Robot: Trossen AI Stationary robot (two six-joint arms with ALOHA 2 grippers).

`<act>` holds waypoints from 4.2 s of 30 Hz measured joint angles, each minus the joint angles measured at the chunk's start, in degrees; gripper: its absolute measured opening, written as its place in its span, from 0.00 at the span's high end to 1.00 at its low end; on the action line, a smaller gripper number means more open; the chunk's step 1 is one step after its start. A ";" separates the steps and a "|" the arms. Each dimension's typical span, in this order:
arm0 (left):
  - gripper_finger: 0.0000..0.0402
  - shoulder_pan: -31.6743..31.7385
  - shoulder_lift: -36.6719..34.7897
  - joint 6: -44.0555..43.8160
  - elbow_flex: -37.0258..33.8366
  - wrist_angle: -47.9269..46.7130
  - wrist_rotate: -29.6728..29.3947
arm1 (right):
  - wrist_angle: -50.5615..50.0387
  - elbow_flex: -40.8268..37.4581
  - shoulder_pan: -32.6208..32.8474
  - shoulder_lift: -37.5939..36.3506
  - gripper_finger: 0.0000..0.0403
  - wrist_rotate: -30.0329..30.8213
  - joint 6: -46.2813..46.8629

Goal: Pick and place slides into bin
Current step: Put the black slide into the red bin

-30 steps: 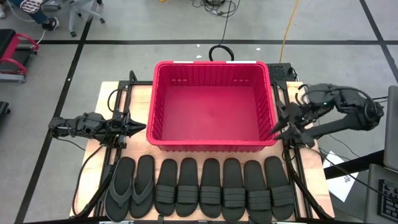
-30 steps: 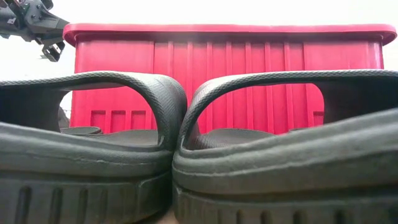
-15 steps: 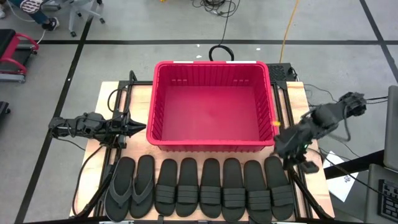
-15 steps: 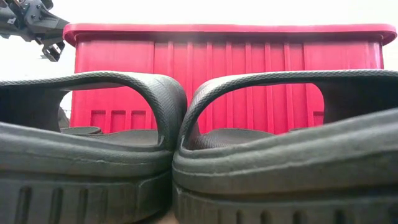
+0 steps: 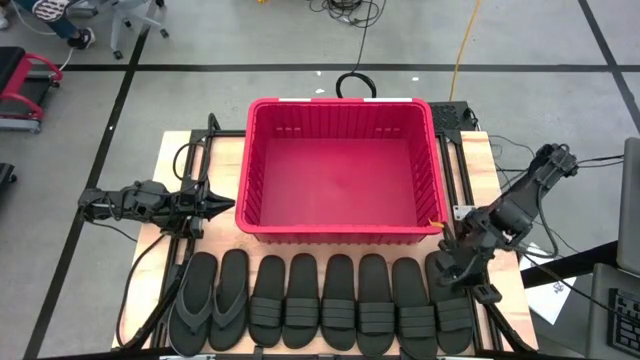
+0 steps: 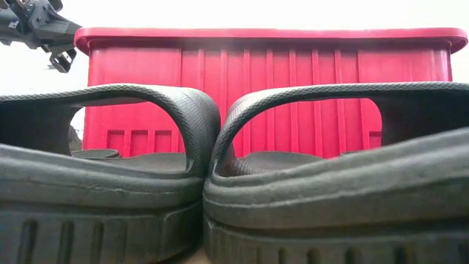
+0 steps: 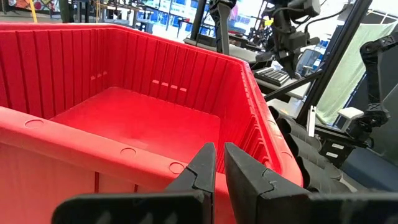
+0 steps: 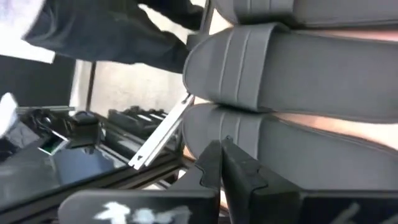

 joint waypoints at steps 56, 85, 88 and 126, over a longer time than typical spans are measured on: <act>0.92 0.00 -0.01 -1.46 0.01 0.69 0.00 | 68.44 -49.46 7.54 -2.40 0.70 -8.38 30.37; 0.92 -0.02 0.01 -0.28 -0.01 0.68 -0.02 | 73.00 -47.89 7.54 -7.00 0.99 -14.34 40.34; 0.92 0.00 0.01 -0.28 -0.01 0.68 -0.02 | 72.81 -47.77 7.52 -8.99 0.99 -14.27 40.74; 0.92 0.00 0.10 -1.62 -0.01 0.44 0.07 | 2.86 14.86 -12.34 3.08 0.99 -0.99 -0.68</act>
